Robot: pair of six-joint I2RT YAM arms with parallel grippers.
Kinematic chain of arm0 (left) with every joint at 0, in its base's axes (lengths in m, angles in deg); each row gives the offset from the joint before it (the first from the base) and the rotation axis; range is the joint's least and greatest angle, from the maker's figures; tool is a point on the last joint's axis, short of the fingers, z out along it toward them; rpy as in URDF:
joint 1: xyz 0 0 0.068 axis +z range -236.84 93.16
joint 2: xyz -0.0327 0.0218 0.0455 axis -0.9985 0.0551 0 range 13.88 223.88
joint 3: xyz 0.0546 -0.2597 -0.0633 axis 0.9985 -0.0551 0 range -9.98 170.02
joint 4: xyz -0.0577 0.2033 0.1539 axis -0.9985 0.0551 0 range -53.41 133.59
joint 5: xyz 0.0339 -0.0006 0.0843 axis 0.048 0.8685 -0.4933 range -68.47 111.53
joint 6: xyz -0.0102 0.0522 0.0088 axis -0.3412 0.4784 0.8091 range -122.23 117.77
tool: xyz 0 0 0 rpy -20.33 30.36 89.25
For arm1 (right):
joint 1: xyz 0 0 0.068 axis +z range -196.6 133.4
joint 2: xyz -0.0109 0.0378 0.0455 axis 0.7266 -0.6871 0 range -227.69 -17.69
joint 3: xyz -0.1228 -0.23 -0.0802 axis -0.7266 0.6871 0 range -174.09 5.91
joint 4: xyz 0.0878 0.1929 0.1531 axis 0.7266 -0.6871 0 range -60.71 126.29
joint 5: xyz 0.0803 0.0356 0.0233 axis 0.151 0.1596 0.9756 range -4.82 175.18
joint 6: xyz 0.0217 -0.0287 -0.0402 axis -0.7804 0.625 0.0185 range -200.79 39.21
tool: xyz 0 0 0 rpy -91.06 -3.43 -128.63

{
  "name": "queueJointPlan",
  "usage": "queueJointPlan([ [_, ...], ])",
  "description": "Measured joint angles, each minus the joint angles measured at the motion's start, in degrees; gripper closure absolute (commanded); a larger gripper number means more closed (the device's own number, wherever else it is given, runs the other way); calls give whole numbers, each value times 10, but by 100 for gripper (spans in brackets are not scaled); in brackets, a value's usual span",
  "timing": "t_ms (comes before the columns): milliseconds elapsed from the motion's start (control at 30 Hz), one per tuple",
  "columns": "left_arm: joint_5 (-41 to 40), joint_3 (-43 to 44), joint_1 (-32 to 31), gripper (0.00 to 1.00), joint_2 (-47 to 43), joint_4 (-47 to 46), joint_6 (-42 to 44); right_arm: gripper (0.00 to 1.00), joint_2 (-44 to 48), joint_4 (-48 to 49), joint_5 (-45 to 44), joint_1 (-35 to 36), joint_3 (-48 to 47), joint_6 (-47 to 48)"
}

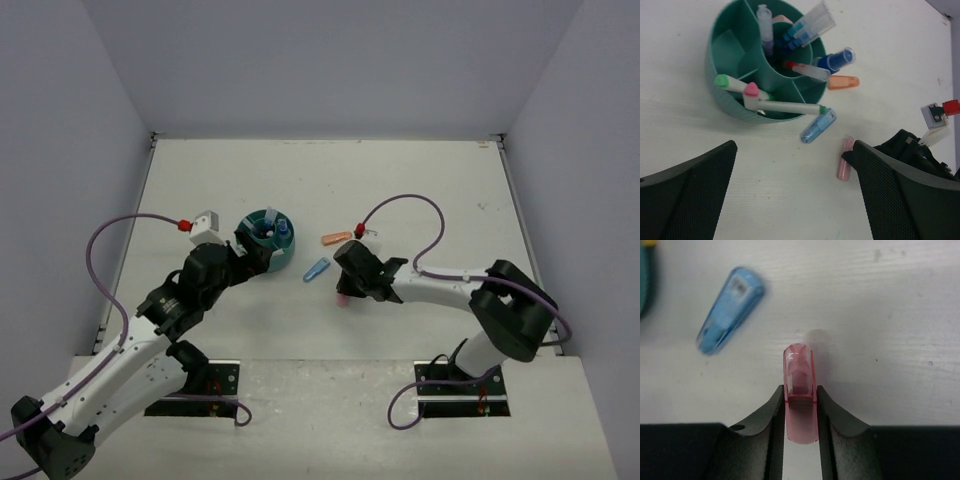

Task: Sort the stationery into containers
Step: Pick up the stationery from the center of the board.

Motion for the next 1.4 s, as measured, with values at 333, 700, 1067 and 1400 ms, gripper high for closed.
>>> queueJointPlan([
  [333,208,-24,0,4,-22,-143,-3,100,297,215,54,136,118,321],
  [700,357,-69,-1,25,19,-286,-75,100,369,278,6,209,118,458],
  [1067,388,-70,-4,44,23,-328,-83,100,342,261,-29,209,106,474],
  [1400,403,-70,-8,70,59,-347,-82,100,310,246,-48,209,77,481],
])
